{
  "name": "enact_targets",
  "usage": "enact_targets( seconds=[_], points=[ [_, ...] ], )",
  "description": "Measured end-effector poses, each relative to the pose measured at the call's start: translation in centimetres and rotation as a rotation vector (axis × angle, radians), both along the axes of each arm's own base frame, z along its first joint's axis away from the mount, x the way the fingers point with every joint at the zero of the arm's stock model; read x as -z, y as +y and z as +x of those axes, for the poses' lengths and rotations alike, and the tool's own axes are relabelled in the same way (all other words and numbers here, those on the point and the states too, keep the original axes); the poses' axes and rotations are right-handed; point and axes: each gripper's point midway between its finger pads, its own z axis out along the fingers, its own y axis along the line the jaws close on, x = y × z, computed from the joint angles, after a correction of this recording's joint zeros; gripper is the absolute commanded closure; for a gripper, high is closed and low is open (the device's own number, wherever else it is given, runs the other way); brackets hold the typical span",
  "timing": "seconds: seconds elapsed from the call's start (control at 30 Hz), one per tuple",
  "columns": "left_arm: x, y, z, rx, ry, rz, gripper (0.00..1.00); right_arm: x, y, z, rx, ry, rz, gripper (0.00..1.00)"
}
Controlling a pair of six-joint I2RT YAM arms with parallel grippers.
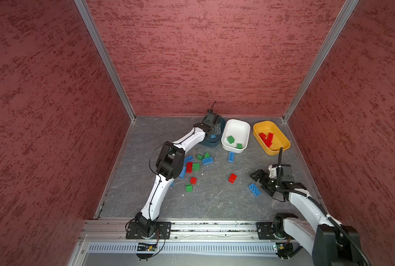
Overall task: Sort the legos into containers by color
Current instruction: 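Drop the blue brick into the teal bin with the left gripper while the right lowers, then grasp a long blue 2x4 brick with the right gripper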
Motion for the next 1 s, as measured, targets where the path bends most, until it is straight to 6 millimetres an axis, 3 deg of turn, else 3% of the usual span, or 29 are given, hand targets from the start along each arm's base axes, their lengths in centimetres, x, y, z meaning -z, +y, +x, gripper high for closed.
enact_targets(
  seconds=[0.23, 0.57, 1.0],
  points=[
    [-1.1, -0.8, -2.2, 0.044, 0.023, -0.032, 0.01, 0.3, 1.3, -0.6, -0.053, 0.008, -0.010, 0.11],
    [-4.2, -0.9, -6.1, 0.088, 0.029, -0.118, 0.01, 0.8, 2.5, -2.5, -0.119, 0.045, -0.074, 0.20],
    [-2.6, -0.1, -7.9, 0.064, 0.076, -0.141, 0.00, 2.0, 5.1, -4.2, -0.244, 0.135, -0.278, 0.41]
  ],
)
